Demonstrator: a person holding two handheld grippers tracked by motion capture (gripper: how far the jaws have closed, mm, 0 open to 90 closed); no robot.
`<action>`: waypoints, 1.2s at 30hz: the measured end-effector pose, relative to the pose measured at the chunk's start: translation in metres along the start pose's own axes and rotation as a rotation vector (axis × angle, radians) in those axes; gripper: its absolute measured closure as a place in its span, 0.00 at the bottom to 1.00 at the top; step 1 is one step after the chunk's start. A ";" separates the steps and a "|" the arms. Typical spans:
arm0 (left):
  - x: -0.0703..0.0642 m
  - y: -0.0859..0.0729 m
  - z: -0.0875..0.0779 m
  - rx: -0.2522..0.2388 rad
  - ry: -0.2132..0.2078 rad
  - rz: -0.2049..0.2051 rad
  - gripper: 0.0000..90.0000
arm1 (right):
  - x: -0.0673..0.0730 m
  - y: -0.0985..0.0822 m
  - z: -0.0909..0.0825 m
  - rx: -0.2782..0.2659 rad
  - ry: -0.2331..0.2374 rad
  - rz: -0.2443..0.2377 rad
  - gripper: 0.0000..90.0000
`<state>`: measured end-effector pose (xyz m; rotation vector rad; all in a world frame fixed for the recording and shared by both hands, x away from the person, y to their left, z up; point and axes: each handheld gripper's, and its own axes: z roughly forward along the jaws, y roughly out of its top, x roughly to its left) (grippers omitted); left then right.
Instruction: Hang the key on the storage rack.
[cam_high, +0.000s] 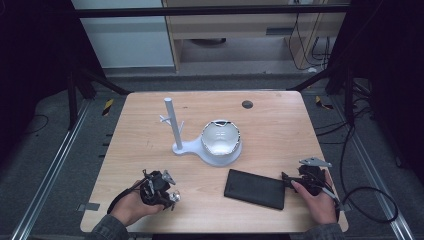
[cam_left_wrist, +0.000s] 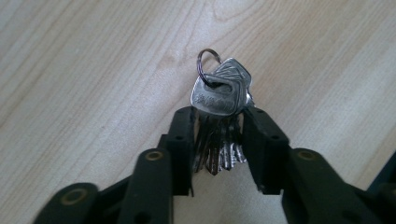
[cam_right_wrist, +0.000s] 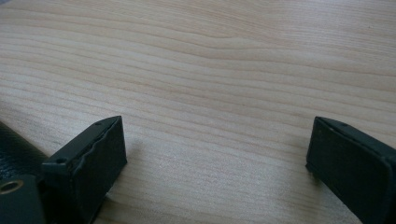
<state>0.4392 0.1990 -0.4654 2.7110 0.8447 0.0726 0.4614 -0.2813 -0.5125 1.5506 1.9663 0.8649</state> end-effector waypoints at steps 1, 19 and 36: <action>0.000 0.000 0.000 0.000 -0.004 -0.002 0.75 | 0.000 0.000 0.000 0.000 0.000 -0.003 0.06; -0.007 -0.003 0.000 -0.018 0.070 -0.007 0.67 | 0.000 -0.001 -0.001 0.000 0.000 -0.005 0.06; -0.010 0.002 -0.002 -0.001 0.063 0.005 0.92 | 0.001 -0.001 -0.001 -0.002 0.006 -0.007 0.06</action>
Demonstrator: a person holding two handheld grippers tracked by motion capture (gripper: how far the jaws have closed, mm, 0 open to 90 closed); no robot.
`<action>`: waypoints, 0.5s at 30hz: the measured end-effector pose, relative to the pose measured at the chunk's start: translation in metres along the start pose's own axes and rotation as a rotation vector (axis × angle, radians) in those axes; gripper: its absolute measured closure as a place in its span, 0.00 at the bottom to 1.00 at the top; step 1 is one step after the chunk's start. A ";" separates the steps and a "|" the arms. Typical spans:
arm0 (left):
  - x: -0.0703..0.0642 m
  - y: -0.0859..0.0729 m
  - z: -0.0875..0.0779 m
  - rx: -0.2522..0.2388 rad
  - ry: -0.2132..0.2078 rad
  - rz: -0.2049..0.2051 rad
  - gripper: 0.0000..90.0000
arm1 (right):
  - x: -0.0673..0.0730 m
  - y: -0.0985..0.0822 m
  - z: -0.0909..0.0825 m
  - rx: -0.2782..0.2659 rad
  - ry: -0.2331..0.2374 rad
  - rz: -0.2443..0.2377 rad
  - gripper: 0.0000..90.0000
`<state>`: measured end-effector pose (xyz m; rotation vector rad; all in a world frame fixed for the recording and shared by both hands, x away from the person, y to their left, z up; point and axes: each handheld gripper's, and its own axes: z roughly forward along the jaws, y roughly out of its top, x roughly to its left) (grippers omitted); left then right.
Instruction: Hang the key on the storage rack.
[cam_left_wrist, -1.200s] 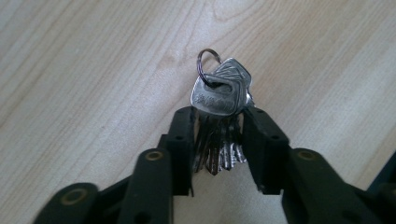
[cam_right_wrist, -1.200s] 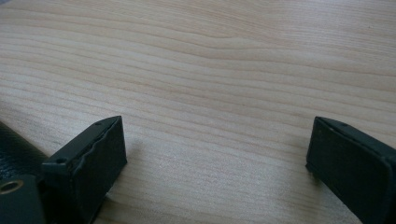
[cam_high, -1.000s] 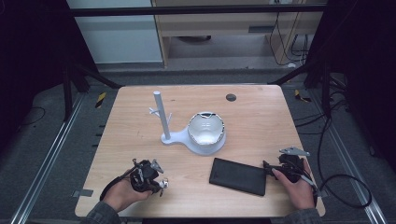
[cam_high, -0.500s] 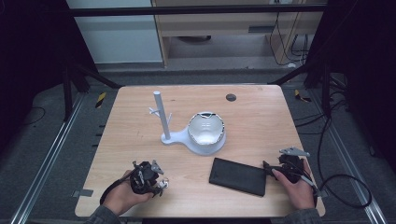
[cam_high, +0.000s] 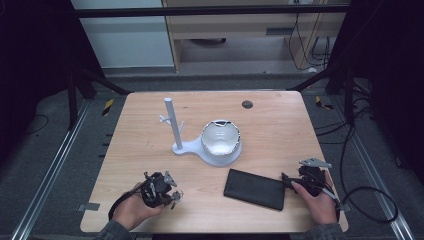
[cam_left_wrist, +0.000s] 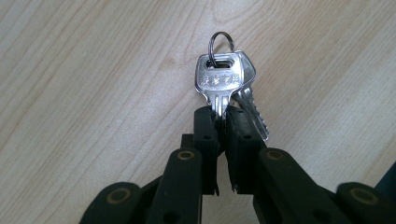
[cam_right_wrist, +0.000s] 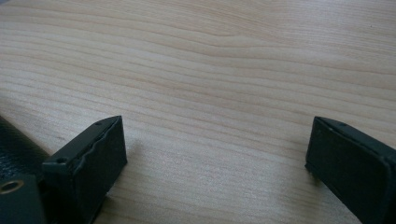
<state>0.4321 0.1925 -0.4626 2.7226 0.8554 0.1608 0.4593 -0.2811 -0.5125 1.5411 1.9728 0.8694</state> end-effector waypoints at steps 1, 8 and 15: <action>0.000 0.000 0.000 0.000 0.000 0.000 0.92 | 0.000 0.000 0.000 0.000 0.000 0.000 0.06; 0.003 -0.003 -0.003 -0.021 -0.011 -0.031 0.92 | 0.000 0.000 0.000 -0.001 -0.001 -0.002 0.06; 0.003 -0.003 -0.008 -0.027 -0.013 -0.021 0.93 | 0.000 0.000 0.000 0.000 -0.002 -0.004 0.06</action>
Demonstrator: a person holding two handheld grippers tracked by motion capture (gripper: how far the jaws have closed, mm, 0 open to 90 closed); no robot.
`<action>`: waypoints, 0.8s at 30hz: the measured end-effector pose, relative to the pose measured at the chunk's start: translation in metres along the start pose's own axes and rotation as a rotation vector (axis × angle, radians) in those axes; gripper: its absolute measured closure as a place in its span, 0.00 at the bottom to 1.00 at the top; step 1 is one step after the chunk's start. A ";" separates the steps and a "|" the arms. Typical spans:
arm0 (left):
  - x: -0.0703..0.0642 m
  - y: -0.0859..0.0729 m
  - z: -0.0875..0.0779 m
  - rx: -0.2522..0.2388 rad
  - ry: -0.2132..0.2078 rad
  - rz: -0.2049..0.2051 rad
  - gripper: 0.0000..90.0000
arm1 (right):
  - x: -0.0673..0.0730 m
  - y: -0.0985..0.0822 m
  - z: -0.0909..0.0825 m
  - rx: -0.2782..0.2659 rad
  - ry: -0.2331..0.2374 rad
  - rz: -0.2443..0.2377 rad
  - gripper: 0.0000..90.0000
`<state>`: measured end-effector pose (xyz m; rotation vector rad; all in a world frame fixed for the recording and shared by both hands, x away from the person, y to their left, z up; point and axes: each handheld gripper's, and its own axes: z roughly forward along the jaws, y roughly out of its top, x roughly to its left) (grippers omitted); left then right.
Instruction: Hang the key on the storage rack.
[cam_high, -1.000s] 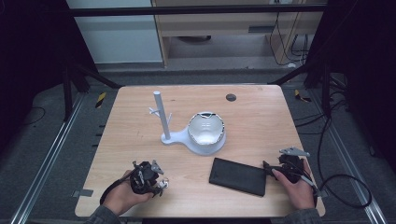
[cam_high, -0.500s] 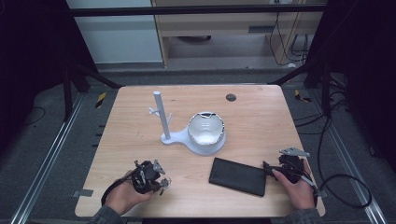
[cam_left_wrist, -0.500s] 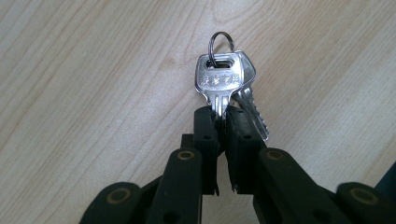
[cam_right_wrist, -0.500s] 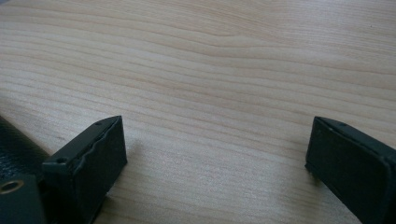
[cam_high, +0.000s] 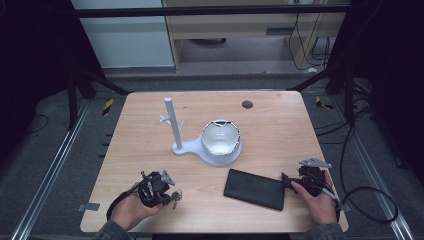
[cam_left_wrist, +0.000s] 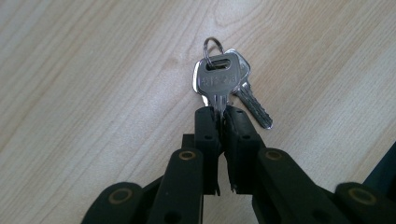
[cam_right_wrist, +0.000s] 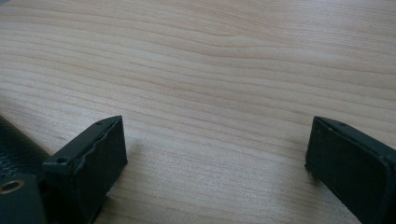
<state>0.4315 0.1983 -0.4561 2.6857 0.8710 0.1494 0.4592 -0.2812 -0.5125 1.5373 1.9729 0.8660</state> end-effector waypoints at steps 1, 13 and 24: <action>0.001 0.000 -0.002 -0.001 -0.016 0.001 0.93 | 0.000 0.000 0.000 0.000 0.000 0.000 0.06; 0.012 0.002 -0.010 0.007 0.000 -0.014 0.98 | 0.000 0.000 0.000 0.000 0.000 0.000 0.06; 0.015 0.008 -0.035 -0.017 0.018 -0.008 0.98 | 0.000 0.000 0.000 0.000 0.000 0.000 0.06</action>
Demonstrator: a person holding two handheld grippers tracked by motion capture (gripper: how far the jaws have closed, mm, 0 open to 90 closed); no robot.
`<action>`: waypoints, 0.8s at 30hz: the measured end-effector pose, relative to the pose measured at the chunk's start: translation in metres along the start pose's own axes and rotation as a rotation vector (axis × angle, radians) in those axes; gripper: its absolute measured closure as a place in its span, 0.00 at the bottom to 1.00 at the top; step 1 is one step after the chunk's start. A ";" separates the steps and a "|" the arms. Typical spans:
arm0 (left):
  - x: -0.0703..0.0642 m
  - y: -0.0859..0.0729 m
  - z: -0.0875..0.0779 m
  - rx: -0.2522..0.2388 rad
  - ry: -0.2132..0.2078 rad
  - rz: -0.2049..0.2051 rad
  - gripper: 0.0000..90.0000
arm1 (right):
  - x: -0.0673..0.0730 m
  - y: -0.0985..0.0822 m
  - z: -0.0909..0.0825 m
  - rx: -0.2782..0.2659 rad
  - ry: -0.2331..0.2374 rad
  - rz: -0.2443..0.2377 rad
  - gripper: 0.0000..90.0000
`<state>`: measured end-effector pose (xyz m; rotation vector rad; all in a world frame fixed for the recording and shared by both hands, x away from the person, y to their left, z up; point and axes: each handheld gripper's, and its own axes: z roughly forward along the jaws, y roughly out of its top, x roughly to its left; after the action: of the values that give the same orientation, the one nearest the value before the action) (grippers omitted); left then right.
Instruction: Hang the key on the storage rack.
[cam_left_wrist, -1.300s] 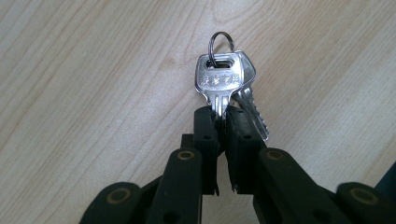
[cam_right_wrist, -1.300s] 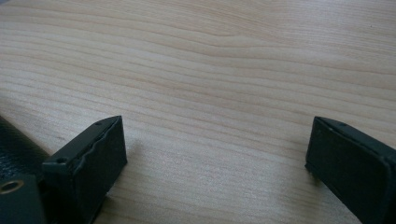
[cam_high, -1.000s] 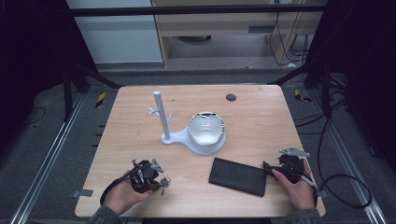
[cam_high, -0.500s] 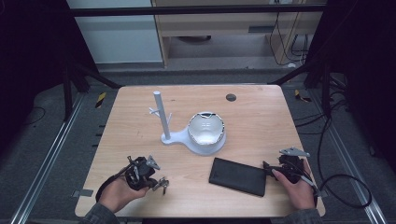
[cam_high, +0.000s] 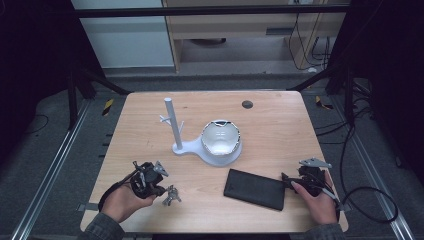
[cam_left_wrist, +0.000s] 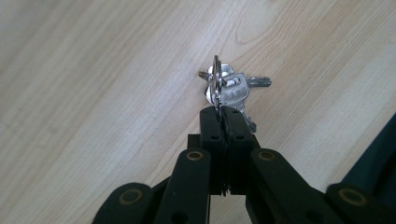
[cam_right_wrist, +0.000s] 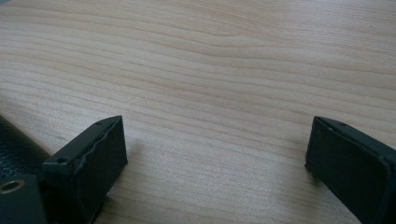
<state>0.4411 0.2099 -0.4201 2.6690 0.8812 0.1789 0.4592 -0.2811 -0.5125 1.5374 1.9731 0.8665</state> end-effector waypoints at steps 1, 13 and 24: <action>0.000 0.000 0.000 0.000 0.000 0.000 0.98 | 0.000 0.000 0.000 0.000 0.000 -0.001 0.06; 0.009 0.030 -0.051 -0.017 0.046 0.036 0.98 | 0.000 0.000 0.000 0.000 -0.001 0.000 0.06; 0.024 0.047 -0.094 -0.096 0.070 -0.005 0.98 | 0.000 0.000 0.000 0.002 0.000 0.002 0.06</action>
<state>0.4659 0.2130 -0.3151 2.5851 0.8778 0.3071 0.4593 -0.2809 -0.5125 1.5400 1.9731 0.8656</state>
